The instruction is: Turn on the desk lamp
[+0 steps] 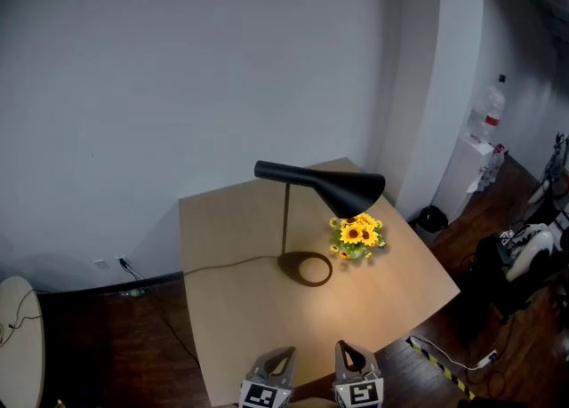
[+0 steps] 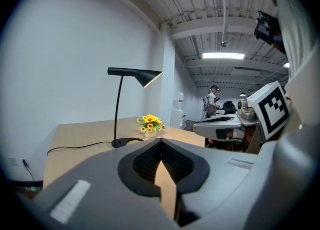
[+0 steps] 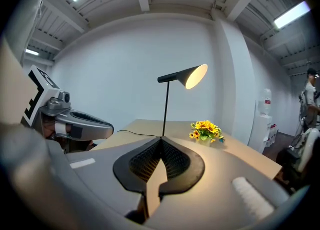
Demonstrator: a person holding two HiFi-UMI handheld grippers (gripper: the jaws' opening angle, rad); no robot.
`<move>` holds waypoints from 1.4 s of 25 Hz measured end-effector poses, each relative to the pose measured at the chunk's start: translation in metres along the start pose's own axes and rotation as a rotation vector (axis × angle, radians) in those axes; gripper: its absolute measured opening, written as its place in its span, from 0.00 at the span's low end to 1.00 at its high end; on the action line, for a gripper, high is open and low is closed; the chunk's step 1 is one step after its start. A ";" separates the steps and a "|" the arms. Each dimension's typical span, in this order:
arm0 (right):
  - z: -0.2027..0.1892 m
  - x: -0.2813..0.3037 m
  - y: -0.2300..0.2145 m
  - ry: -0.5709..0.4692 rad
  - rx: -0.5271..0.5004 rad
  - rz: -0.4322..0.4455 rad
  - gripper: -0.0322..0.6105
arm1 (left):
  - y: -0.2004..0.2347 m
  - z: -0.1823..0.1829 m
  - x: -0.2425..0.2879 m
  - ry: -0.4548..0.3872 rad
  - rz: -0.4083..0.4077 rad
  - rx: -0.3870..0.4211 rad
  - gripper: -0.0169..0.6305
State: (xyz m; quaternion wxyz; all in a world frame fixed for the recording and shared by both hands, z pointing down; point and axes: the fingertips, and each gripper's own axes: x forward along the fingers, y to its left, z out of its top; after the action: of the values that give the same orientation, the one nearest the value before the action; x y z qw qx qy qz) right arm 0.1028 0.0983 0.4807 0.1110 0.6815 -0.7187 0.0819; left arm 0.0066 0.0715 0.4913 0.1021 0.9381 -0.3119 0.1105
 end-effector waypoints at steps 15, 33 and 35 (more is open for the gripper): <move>-0.053 -0.089 -0.055 0.005 0.110 0.072 0.05 | -0.119 -0.030 -0.014 0.093 0.074 0.051 0.02; -0.056 -0.111 -0.012 0.027 0.066 0.185 0.05 | -0.116 -0.049 -0.059 0.104 0.173 0.015 0.02; -0.055 -0.113 -0.003 0.034 0.048 0.189 0.05 | -0.109 -0.049 -0.066 0.089 0.177 0.002 0.02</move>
State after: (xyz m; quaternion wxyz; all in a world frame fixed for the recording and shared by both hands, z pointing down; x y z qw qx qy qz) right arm 0.1134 0.2214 0.5028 0.0984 0.6117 -0.7756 0.1207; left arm 0.0141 0.2072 0.5071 0.1049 0.9012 -0.3886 0.1609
